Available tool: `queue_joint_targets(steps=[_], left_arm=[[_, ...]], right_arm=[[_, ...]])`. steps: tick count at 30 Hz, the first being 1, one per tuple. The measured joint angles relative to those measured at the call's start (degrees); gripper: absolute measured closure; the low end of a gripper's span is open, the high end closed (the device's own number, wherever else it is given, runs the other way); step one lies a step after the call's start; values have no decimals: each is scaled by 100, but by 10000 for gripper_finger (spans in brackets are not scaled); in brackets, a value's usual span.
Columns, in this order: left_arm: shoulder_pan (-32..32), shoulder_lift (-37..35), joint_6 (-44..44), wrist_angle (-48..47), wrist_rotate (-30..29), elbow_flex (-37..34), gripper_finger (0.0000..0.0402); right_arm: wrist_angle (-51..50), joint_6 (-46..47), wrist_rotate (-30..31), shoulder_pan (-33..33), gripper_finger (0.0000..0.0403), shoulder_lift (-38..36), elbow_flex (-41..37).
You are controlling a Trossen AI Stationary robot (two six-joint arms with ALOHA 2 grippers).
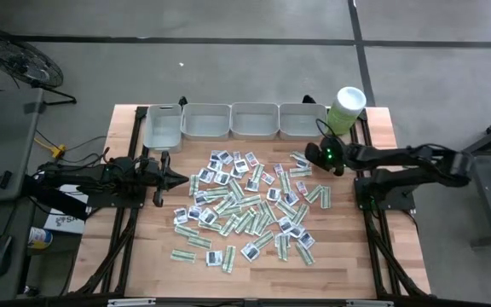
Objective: Pick & Place First Aid Supplies
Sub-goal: Put the green bandage into the right gray bin
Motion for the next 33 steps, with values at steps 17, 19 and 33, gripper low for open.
queue_joint_targets(steps=[17,19,33], left_arm=[[0,2,0,0,0,2,401],[0,2,0,0,0,0,401],[0,1,1,0,0,1,401]], right_arm=[[123,-319,14,-246,291,93,2],[123,-342,-31,-244,301,93,0],[121,-473,-45,-242,321,93,0]])
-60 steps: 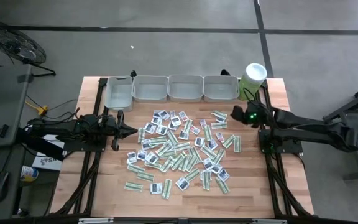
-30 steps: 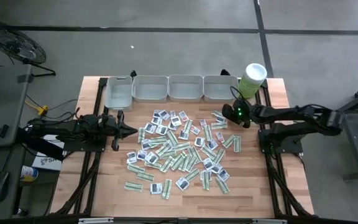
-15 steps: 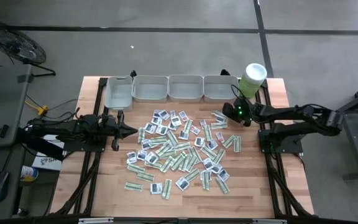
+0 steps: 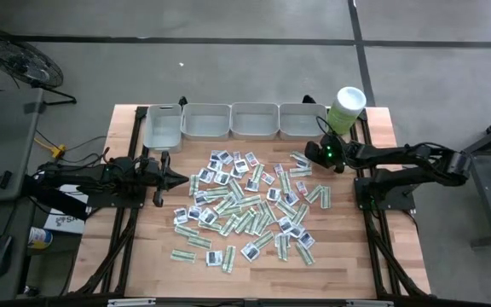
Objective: Pick & Place First Aid Supplies
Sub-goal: Put the green bandage into the right gray bin
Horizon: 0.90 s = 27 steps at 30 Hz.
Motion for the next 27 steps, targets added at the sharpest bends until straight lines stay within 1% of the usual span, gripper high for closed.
queue_joint_targets(steps=[15,17,23,27], left_arm=[[0,0,-1,0,0,-1,401],[0,1,-2,0,0,1,401],[0,0,-2,0,-1,-1,401],[0,1,-2,-2,0,-1,401]], right_arm=[[-28,-20,-2,0,325,0,0],[-40,-22,-2,0,337,0,0],[-42,-129,-4,0,395,0,0],[-41,-131,-8,0,397,0,-1]])
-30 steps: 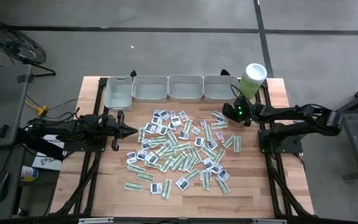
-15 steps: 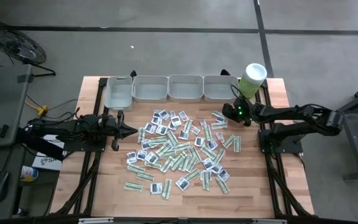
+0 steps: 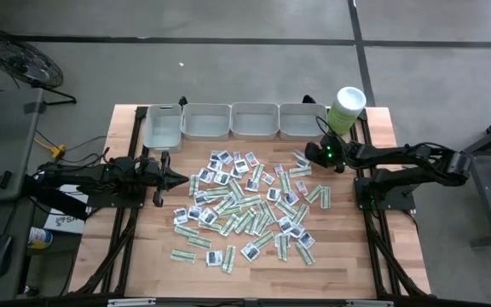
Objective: Pick & Place First Aid Supplies
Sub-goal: Put the green bandage into the right gray bin
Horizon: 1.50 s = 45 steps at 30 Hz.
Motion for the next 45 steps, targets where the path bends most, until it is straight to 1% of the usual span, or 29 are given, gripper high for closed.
queue_joint_targets(steps=[5,11,19,24,27,31,36,45], left_arm=[[0,-2,1,2,0,1,401],[0,-2,0,0,0,0,401],[0,-2,0,0,-1,1,401],[0,-1,0,2,-1,1,401],[0,0,2,1,-2,0,401],[0,-1,0,0,-1,1,401],[0,-2,1,2,0,0,401],[0,-2,0,2,0,0,401]], right_arm=[[118,-87,-89,0,402,0,33],[86,-232,-188,0,402,-15,351],[52,-582,-982,7,402,-15,848],[56,-892,-1274,7,403,-15,1260],[65,-1037,-1213,-2,403,-52,1521],[0,-1208,-904,-45,403,-198,1820],[-361,-1447,-488,-180,403,-366,2099],[-694,-1739,-132,-746,403,-390,2169]])
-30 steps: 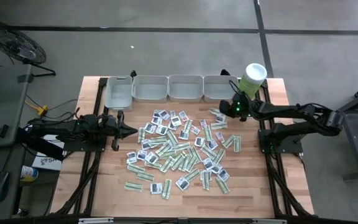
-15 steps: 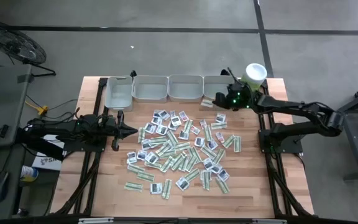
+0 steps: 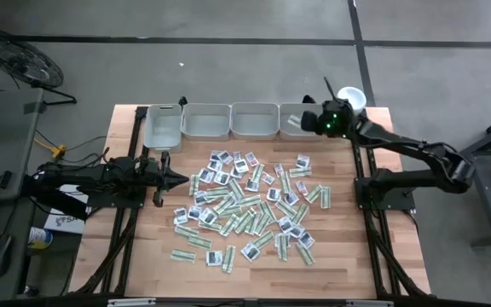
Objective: Pick & Place First Aid Supplies
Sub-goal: Put the green bandage into the right gray bin
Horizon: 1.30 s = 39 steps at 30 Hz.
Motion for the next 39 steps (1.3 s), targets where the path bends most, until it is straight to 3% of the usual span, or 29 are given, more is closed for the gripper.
queue_joint_targets(steps=[18,30,34,39], left_arm=[[0,0,2,0,-2,0,401],[0,0,2,0,-2,0,401],[0,0,0,0,0,0,401],[0,0,2,0,0,0,401]], right_arm=[[511,-68,351,-419,403,1378,4],[484,41,335,-417,401,1594,4],[423,-40,190,-416,379,1594,4],[417,-30,205,-417,320,1594,4]])
